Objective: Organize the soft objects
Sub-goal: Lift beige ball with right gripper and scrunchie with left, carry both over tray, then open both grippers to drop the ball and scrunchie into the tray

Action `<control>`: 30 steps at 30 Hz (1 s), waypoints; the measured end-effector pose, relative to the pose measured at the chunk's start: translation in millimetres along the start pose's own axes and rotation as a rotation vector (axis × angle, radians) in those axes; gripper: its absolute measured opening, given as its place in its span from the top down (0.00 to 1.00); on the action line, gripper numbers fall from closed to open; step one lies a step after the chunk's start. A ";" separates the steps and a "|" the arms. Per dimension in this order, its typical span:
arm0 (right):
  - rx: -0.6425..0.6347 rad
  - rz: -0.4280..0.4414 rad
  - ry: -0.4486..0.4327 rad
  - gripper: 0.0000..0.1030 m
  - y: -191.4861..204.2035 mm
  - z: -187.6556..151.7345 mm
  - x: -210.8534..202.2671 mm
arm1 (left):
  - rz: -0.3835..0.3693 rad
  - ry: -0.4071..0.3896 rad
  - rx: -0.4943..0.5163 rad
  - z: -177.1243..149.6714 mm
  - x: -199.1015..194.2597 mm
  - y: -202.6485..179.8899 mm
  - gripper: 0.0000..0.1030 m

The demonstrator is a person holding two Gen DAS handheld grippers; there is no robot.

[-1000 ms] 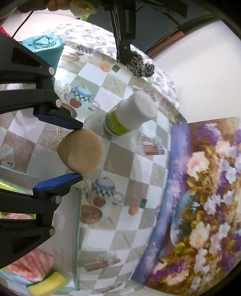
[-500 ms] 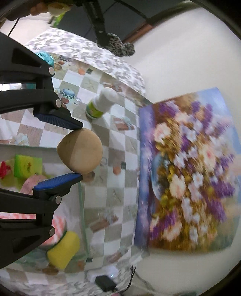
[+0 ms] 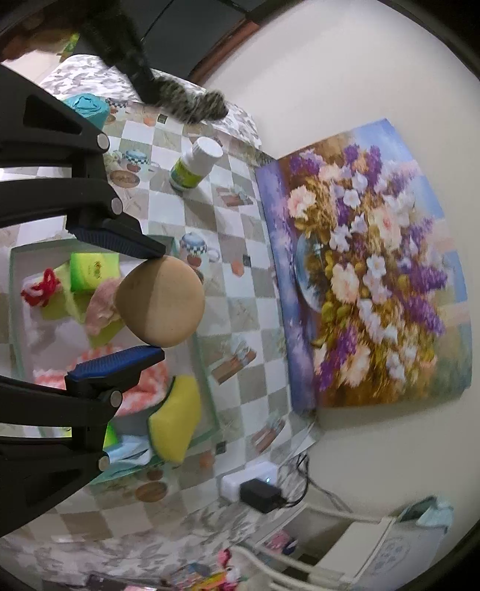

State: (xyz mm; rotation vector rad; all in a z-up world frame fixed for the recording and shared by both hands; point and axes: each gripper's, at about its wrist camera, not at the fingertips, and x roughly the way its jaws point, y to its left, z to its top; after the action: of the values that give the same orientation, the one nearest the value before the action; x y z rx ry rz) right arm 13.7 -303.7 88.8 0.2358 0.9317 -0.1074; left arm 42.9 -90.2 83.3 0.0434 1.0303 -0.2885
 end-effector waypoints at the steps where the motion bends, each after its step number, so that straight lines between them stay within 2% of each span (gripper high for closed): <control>1: 0.006 -0.005 0.006 0.50 -3.1 -2.1 -0.4 | -0.008 0.008 0.021 -2.8 2.6 -8.3 0.83; 5: 0.029 -0.028 0.027 0.50 -12.2 -8.9 1.7 | -0.046 0.039 0.107 -17.6 11.9 -42.9 0.83; 9: 0.070 -0.033 0.067 0.49 -23.9 -18.3 10.6 | -0.086 0.106 0.162 -32.7 32.0 -69.1 0.83; 15: 0.117 -0.046 0.174 0.49 -38.0 -38.9 37.5 | -0.124 0.213 0.241 -61.2 62.3 -101.0 0.83; 22: 0.133 -0.061 0.282 0.49 -46.3 -59.2 65.7 | -0.133 0.291 0.298 -86.3 89.6 -121.9 0.82; 30: 0.153 -0.077 0.382 0.48 -53.9 -79.7 94.9 | -0.093 0.338 0.341 -103.2 108.5 -130.0 0.82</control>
State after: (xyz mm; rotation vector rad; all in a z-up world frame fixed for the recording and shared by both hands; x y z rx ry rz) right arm -2.7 -335.3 -41.6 0.3700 1.3152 -0.2104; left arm -25.0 -221.0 -49.4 0.3629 1.3109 -0.5529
